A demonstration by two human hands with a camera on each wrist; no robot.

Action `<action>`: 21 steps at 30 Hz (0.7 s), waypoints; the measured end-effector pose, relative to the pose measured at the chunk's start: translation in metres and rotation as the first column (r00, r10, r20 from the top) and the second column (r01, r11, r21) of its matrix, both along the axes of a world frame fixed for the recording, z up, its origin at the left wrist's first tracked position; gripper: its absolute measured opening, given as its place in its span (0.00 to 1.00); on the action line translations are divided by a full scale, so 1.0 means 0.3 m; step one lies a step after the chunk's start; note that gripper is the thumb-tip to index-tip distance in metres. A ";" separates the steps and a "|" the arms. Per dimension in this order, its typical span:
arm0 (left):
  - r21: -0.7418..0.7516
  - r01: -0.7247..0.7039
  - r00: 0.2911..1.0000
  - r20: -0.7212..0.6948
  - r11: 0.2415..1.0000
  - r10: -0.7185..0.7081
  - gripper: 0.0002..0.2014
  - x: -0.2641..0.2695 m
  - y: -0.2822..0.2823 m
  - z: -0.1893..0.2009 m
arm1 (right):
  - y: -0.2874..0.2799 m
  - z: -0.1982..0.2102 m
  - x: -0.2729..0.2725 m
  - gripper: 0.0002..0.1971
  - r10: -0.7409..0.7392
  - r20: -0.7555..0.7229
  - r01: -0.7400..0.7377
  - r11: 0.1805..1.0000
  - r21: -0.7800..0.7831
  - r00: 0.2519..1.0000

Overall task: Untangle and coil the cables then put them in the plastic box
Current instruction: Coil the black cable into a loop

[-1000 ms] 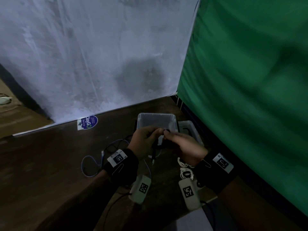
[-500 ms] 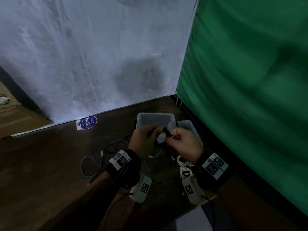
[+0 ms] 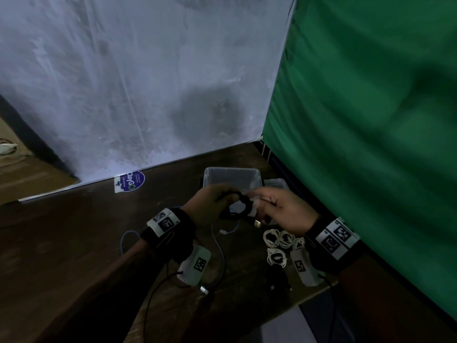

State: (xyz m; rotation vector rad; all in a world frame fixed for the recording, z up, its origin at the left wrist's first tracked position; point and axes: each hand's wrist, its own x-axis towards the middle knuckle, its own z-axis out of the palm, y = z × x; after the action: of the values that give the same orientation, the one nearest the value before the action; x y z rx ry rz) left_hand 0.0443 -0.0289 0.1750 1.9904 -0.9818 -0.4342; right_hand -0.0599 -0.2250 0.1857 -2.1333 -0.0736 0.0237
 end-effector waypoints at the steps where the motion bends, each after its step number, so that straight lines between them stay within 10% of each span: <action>1: 0.007 -0.005 1.000 -0.013 1.000 0.005 0.06 0.003 0.002 0.003 | -0.005 0.007 0.000 0.14 -0.001 -0.013 0.001 1.000 0.022 1.000; 13: -0.231 0.133 0.776 -0.581 0.964 -0.246 0.13 0.026 0.046 -0.049 | -0.065 -0.039 0.007 0.11 0.078 -0.083 -0.056 0.970 0.238 0.993; 21: -0.322 0.016 0.613 -0.745 0.946 -0.264 0.17 -0.005 -0.033 -0.157 | -0.074 -0.103 -0.001 0.06 0.050 -0.286 0.183 0.662 0.727 0.957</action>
State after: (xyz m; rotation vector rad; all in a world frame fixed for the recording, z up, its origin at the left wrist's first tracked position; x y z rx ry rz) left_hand 0.0430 -0.0388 0.1280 1.2245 -0.5719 -1.0824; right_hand -0.0601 -0.2473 0.1547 -1.2671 0.1497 0.2215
